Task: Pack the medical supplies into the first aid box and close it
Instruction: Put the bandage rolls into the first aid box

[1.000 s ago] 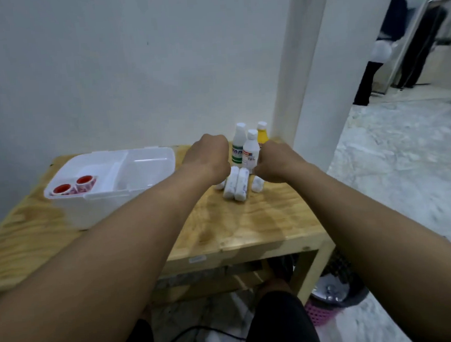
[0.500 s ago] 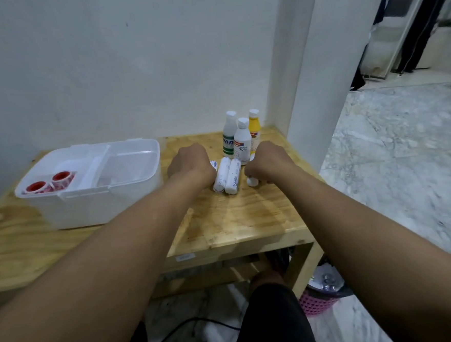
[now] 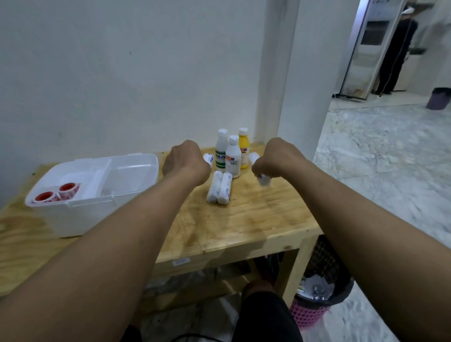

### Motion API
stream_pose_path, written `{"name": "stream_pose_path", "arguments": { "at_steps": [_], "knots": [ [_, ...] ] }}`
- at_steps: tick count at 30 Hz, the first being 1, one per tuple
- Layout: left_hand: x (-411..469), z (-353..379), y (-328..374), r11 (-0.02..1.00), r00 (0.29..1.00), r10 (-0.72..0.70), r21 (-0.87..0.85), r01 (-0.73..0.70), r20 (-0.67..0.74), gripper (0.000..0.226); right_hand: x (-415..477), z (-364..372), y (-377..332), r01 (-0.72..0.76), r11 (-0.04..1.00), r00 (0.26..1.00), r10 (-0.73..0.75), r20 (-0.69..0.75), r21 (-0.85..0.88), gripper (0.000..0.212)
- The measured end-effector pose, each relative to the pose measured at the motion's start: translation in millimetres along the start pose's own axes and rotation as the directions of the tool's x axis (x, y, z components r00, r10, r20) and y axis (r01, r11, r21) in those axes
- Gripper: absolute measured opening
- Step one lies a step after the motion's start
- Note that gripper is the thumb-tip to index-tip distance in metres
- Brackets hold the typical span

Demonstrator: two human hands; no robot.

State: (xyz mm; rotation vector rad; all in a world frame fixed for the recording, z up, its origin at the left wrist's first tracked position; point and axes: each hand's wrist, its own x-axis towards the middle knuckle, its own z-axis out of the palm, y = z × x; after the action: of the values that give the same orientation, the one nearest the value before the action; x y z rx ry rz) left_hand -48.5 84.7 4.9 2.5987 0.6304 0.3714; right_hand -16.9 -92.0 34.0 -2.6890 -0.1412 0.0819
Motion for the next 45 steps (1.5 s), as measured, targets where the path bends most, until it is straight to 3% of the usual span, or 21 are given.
{"name": "stream_pose_path", "arguments": {
  "at_steps": [7,9,12,21,32,45],
  "knots": [
    [-5.5,-56.3,-1.1,0.985,0.998,0.055,-0.161,-0.060,-0.035,0.025,-20.6,-24.8,-44.8,0.069,0.997,0.998,-0.069,-0.001,0.022,0.017],
    [-9.0,-76.2,-8.2,0.978,0.996,0.064,-0.197,-0.073,-0.056,0.032,-27.3,-26.2,-62.2,0.104,0.993,0.995,-0.104,-0.005,0.052,0.024],
    [-12.1,-107.1,-25.2,0.974,0.994,0.059,-0.214,-0.077,-0.087,0.023,-39.7,-26.1,-89.1,0.159,0.983,0.987,-0.161,0.011,0.091,0.036],
    [-4.9,-166.5,-110.5,0.973,0.989,-0.091,-0.224,0.064,-0.114,0.024,-52.8,-2.7,-175.3,0.289,0.940,0.932,-0.319,0.171,0.180,0.023],
    [12.4,-172.8,-187.1,0.966,0.966,-0.247,-0.092,0.241,-0.070,0.031,-53.3,57.0,-239.0,0.344,0.914,0.843,-0.402,0.356,0.217,0.027],
    [24.8,-154.8,-199.8,0.959,0.962,-0.270,0.074,0.273,-0.042,0.033,-47.8,99.3,-257.4,0.473,0.878,0.816,-0.467,0.340,0.072,0.030]
  ]
}}
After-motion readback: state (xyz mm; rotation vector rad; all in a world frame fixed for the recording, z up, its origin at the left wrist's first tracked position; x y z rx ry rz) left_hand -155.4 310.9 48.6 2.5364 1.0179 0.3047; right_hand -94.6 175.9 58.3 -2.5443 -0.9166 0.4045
